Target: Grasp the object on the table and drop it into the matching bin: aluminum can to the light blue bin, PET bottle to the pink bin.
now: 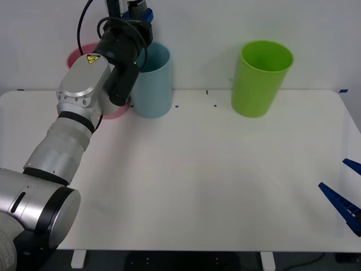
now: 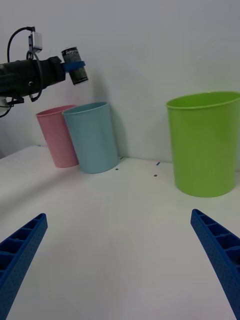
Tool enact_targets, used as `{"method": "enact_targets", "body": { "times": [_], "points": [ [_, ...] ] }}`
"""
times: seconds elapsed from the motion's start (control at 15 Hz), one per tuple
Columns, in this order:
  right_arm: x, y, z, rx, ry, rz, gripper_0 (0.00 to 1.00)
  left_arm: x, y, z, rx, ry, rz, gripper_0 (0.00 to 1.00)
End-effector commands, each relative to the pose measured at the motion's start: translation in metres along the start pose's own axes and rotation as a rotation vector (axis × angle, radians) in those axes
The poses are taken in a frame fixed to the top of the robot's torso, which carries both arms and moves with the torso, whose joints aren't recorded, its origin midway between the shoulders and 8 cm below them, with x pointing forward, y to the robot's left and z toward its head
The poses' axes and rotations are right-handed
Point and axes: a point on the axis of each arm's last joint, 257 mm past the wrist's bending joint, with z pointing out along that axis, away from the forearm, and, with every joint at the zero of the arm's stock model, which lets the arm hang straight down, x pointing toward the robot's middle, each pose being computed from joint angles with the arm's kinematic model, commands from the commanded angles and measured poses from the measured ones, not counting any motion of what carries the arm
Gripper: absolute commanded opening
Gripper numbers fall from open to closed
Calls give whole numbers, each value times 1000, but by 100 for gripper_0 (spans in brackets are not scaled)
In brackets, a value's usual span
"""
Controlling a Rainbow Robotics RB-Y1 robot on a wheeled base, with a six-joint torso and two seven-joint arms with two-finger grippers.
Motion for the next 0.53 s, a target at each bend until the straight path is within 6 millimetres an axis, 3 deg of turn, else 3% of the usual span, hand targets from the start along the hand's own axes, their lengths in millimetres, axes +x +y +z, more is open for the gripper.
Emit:
{"method": "enact_targets", "body": {
  "times": [0.07,0.53],
  "points": [
    [0,0,0,0,0,0,100,1,1,0,-3,1,-6,100],
    [0,0,0,0,0,0,100,1,1,0,-2,1,-24,100]
  ]
}}
